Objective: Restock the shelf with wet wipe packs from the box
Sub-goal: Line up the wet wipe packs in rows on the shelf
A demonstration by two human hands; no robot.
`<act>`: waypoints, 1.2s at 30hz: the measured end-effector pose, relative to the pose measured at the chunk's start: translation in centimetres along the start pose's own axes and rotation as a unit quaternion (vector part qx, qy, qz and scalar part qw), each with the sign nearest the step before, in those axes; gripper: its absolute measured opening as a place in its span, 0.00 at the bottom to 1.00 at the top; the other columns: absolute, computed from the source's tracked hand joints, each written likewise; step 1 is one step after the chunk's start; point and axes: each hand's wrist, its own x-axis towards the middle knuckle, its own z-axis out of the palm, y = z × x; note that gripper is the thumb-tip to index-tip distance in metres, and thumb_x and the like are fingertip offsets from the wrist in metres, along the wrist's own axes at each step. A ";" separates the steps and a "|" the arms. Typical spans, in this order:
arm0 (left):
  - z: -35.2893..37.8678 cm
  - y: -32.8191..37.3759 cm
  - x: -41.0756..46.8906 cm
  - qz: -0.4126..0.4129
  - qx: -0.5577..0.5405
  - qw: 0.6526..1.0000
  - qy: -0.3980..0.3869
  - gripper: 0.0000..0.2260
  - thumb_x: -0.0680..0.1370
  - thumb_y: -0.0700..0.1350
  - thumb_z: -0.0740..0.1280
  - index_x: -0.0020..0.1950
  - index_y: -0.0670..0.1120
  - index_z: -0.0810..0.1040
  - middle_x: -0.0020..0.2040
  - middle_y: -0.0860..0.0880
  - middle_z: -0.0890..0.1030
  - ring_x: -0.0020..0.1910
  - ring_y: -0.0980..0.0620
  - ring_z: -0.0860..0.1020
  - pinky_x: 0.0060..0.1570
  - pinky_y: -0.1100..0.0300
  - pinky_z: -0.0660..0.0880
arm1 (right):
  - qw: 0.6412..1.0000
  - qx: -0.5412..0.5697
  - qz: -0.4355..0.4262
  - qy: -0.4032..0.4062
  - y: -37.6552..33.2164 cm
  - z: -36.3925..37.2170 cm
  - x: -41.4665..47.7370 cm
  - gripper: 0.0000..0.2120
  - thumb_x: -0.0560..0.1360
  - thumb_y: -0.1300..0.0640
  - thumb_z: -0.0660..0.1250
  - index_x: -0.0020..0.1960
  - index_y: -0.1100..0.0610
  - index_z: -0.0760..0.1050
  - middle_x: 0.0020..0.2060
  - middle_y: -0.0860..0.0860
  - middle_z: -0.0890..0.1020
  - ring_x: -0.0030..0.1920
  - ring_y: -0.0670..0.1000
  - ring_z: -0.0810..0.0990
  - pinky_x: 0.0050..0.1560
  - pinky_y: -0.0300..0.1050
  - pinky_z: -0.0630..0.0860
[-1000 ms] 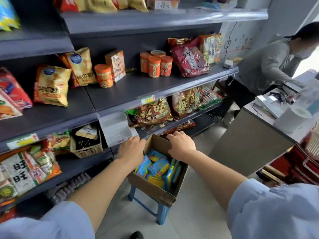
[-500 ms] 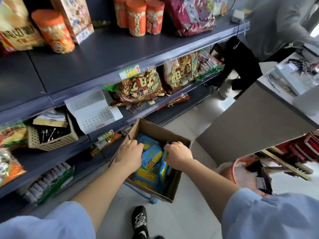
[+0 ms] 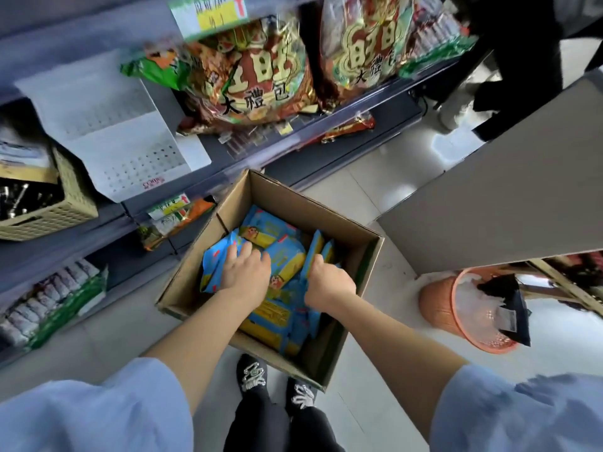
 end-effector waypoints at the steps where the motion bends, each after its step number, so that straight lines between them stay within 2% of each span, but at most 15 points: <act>1: 0.3 0.1 0.5 -0.009 0.006 1.000 -0.008 0.24 0.80 0.43 0.59 0.75 0.45 0.59 0.71 0.47 0.67 0.75 0.45 0.55 0.72 0.45 0.50 | 1.000 0.020 0.008 0.001 0.3 -0.4 0.7 0.24 0.73 0.59 0.66 0.66 0.60 0.61 0.51 0.56 0.78 0.54 0.60 0.78 0.39 0.47 0.71; 3: 1.0 0.2 1.5 -0.025 0.018 0.999 -0.031 0.27 0.80 0.44 0.57 0.78 0.45 0.52 0.73 0.48 0.65 0.76 0.45 0.51 0.73 0.45 0.47 | 0.998 0.060 0.021 0.012 0.9 -1.4 1.9 0.21 0.74 0.58 0.65 0.64 0.60 0.63 0.53 0.56 0.77 0.55 0.60 0.77 0.41 0.47 0.71; 6: 1.8 0.3 2.2 -0.037 0.005 0.998 -0.050 0.28 0.80 0.44 0.57 0.78 0.44 0.50 0.70 0.48 0.70 0.75 0.46 0.54 0.72 0.46 0.48 | 0.990 0.139 0.011 0.029 1.4 -2.4 3.6 0.21 0.73 0.56 0.67 0.64 0.59 0.67 0.57 0.54 0.77 0.57 0.58 0.77 0.48 0.46 0.74; 9: 2.0 0.4 2.4 -0.056 -0.042 0.997 -0.036 0.24 0.79 0.45 0.59 0.74 0.45 0.59 0.65 0.48 0.74 0.71 0.46 0.62 0.69 0.49 0.55 | 0.978 0.189 -0.046 0.073 1.2 -2.8 4.7 0.21 0.73 0.59 0.68 0.65 0.56 0.72 0.62 0.52 0.77 0.62 0.54 0.75 0.58 0.44 0.72; 13: 1.8 0.4 2.7 -0.056 -0.118 0.989 -0.067 0.08 0.80 0.47 0.62 0.56 0.47 0.75 0.56 0.47 0.78 0.60 0.46 0.72 0.60 0.51 0.67 | 0.979 0.173 -0.070 0.076 1.2 -2.5 5.4 0.23 0.74 0.58 0.69 0.68 0.55 0.70 0.65 0.51 0.75 0.65 0.53 0.73 0.60 0.42 0.70; 16: 1.8 0.1 2.6 -0.090 -0.266 0.956 -0.080 0.08 0.80 0.49 0.62 0.53 0.45 0.73 0.54 0.45 0.77 0.53 0.44 0.76 0.46 0.51 0.75 | 0.983 0.177 -0.035 0.039 1.2 -1.6 5.7 0.30 0.72 0.60 0.72 0.71 0.56 0.65 0.65 0.53 0.74 0.65 0.55 0.73 0.59 0.45 0.72; 19: 1.6 -0.3 2.7 -0.132 -0.372 0.916 -0.074 0.11 0.81 0.48 0.60 0.61 0.46 0.72 0.57 0.46 0.77 0.53 0.43 0.76 0.45 0.52 0.74 | 0.975 0.220 0.013 0.040 1.2 -0.9 5.8 0.27 0.72 0.61 0.71 0.67 0.60 0.65 0.62 0.56 0.75 0.62 0.57 0.75 0.55 0.47 0.73; 21: 1.4 -0.6 2.7 -0.147 -0.418 0.895 -0.053 0.10 0.81 0.48 0.61 0.60 0.46 0.73 0.54 0.45 0.78 0.48 0.44 0.76 0.40 0.54 0.71 | 0.955 0.286 0.043 0.066 0.9 -0.7 5.8 0.25 0.72 0.61 0.72 0.65 0.60 0.66 0.61 0.56 0.75 0.61 0.57 0.75 0.57 0.47 0.74; 23: 1.0 -0.9 2.5 -0.157 -0.448 0.880 -0.019 0.08 0.81 0.48 0.62 0.55 0.46 0.75 0.43 0.47 0.78 0.40 0.46 0.74 0.33 0.56 0.67 | 0.918 0.374 0.085 0.102 0.5 -0.6 5.8 0.25 0.72 0.59 0.71 0.66 0.60 0.67 0.61 0.55 0.75 0.61 0.56 0.75 0.59 0.49 0.75; 25: 0.5 -1.1 1.9 -0.166 -0.455 0.875 0.008 0.08 0.81 0.48 0.62 0.55 0.46 0.75 0.36 0.50 0.73 0.38 0.47 0.73 0.32 0.56 0.65 | 0.884 0.432 0.137 0.115 0.3 -0.7 5.9 0.23 0.73 0.59 0.70 0.65 0.60 0.68 0.59 0.55 0.76 0.60 0.56 0.76 0.58 0.49 0.76; 28: -0.4 -1.5 1.0 -0.166 -0.456 0.873 0.046 0.11 0.81 0.47 0.62 0.62 0.47 0.74 0.40 0.49 0.77 0.40 0.46 0.76 0.35 0.55 0.70 | 0.880 0.429 0.189 0.083 0.4 -0.4 6.1 0.11 0.74 0.57 0.69 0.52 0.61 0.71 0.45 0.55 0.76 0.42 0.53 0.77 0.43 0.46 0.74; 29: -0.6 -1.6 0.7 -0.164 -0.454 0.874 0.054 0.12 0.81 0.47 0.62 0.63 0.47 0.74 0.43 0.48 0.79 0.40 0.46 0.76 0.36 0.53 0.72 | 0.875 0.437 0.197 0.077 0.3 -0.2 6.1 0.11 0.75 0.55 0.69 0.50 0.61 0.71 0.41 0.54 0.76 0.37 0.51 0.74 0.40 0.45 0.73; 31: -1.0 -1.9 0.3 -0.162 -0.446 0.878 0.067 0.12 0.81 0.46 0.62 0.64 0.49 0.73 0.48 0.47 0.81 0.42 0.47 0.77 0.39 0.51 0.76 | 0.864 0.461 0.196 0.048 -0.2 0.0 6.0 0.17 0.73 0.52 0.71 0.54 0.63 0.71 0.40 0.53 0.76 0.36 0.51 0.75 0.40 0.45 0.76; 33: -1.0 -2.0 -0.2 -0.164 -0.440 0.879 0.078 0.12 0.81 0.46 0.62 0.64 0.49 0.74 0.52 0.46 0.81 0.46 0.46 0.78 0.43 0.48 0.78 | 0.863 0.469 0.190 -0.001 -0.7 0.5 6.0 0.21 0.70 0.53 0.75 0.55 0.63 0.70 0.43 0.54 0.77 0.42 0.53 0.78 0.42 0.48 0.80; 36: -0.8 -2.2 -0.9 -0.169 -0.434 0.881 0.087 0.12 0.81 0.47 0.62 0.64 0.50 0.73 0.53 0.47 0.81 0.47 0.46 0.79 0.43 0.47 0.79 | 0.904 0.388 0.165 -0.073 -1.6 1.3 5.3 0.19 0.69 0.54 0.77 0.49 0.62 0.71 0.37 0.54 0.76 0.39 0.53 0.77 0.42 0.48 0.79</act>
